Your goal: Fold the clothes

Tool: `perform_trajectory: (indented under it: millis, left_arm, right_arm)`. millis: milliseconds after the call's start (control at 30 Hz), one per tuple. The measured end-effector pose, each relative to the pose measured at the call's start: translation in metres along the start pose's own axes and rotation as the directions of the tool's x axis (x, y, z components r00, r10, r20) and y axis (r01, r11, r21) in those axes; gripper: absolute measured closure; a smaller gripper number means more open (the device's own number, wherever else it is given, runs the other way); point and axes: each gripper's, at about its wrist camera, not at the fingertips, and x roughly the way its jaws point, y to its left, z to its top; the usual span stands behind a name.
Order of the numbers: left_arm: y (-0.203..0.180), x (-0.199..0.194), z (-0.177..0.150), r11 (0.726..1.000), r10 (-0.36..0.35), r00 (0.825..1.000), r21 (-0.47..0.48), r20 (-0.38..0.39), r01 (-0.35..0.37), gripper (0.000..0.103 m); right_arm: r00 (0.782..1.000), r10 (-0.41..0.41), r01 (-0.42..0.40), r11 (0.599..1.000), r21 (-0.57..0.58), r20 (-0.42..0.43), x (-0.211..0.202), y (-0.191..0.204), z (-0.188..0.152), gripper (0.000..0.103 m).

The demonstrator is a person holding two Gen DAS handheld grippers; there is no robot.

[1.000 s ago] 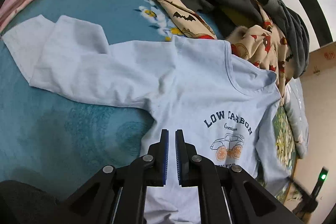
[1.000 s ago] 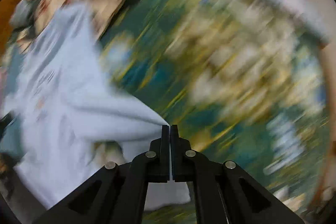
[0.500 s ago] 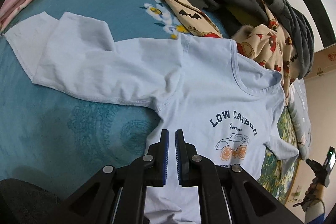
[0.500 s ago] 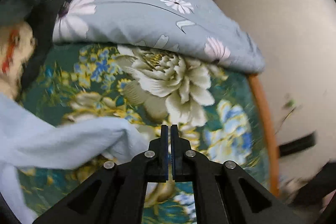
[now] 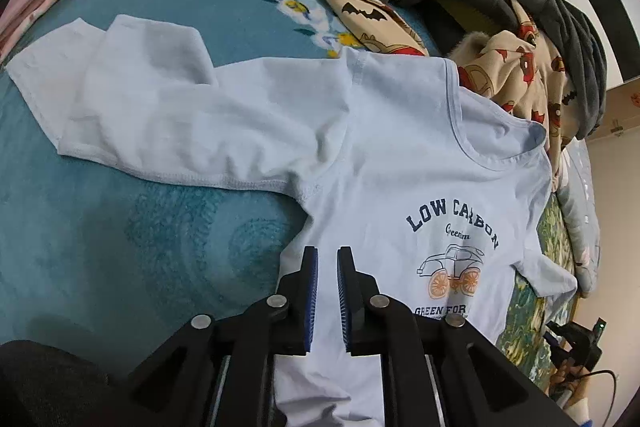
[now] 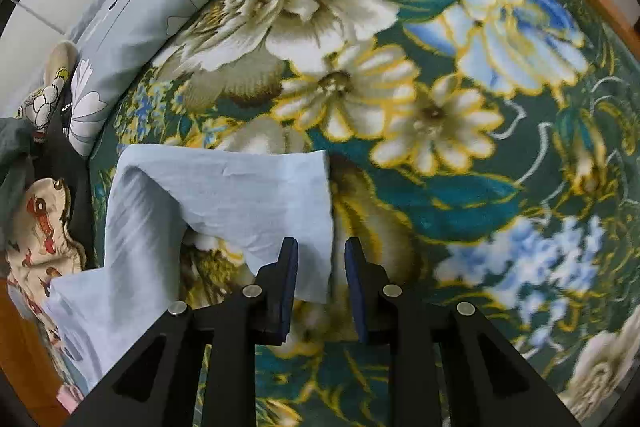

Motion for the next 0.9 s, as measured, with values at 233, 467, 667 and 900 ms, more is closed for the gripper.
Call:
perform_trajectory:
  millis: [233, 467, 667, 900]
  left_arm:
    - [0.0, -0.001, 0.0, 1.0, 0.017, 1.0, -0.009, 0.005, -0.017, 0.087]
    - [-0.006, 0.004, -0.001, 0.999, 0.041, 0.999, 0.008, -0.007, -0.041, 0.087]
    - [-0.002, -0.001, -0.001, 0.999, 0.034, 0.999, -0.005, 0.012, -0.034, 0.086]
    - [-0.001, -0.025, 0.004, 0.999, -0.045, 0.993, -0.004, 0.109, 0.045, 0.086]
  right_arm:
    - [0.981, -0.174, 0.187, 0.962, -0.197, 0.081, -0.006, 0.036, 0.002, 0.1]
    - [0.902, -0.334, 0.387, 0.906, -0.171, 0.272, -0.049, 0.019, 0.042, 0.1]
    - [0.915, -0.304, 0.356, 0.918, -0.175, 0.266, -0.05, 0.02, 0.04, 0.1]
    - [0.938, 0.105, 0.015, 0.94, -0.34, 0.332, -0.125, 0.093, 0.003, 0.1]
